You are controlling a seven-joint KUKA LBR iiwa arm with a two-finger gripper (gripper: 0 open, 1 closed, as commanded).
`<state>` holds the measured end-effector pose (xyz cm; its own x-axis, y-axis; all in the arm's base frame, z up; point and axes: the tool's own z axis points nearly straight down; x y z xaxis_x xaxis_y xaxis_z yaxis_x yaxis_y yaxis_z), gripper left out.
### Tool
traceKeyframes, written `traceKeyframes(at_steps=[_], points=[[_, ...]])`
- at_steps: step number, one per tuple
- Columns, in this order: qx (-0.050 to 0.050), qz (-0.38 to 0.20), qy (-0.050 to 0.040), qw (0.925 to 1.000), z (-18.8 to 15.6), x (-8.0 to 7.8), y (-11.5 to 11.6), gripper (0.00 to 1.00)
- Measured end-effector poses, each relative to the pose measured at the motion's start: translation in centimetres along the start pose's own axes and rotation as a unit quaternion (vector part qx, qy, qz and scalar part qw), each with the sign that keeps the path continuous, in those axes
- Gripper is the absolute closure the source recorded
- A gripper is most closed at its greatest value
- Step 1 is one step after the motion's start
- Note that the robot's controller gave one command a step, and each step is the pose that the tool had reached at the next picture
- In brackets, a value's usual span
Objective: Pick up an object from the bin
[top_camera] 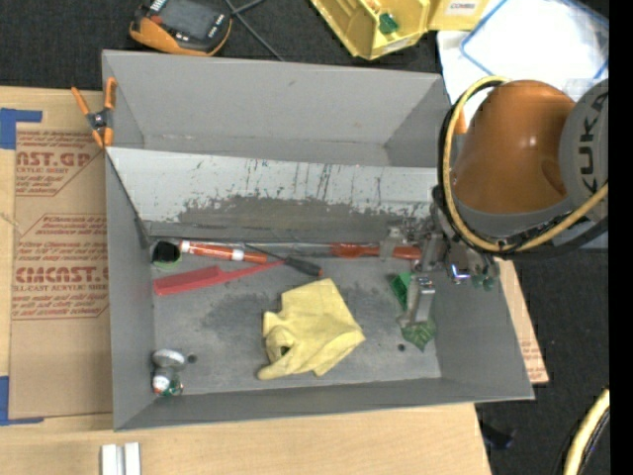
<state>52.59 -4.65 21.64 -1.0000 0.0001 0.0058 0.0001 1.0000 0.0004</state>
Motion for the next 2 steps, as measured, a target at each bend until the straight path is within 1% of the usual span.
traceKeyframes(at_steps=[1,2], points=[[0.0,0.0,-0.004,1.0,-0.4,-0.2,0.0,0.0],[0.001,-0.149,-0.0072,0.9889,5.7,-0.7,1.1,0.0]])
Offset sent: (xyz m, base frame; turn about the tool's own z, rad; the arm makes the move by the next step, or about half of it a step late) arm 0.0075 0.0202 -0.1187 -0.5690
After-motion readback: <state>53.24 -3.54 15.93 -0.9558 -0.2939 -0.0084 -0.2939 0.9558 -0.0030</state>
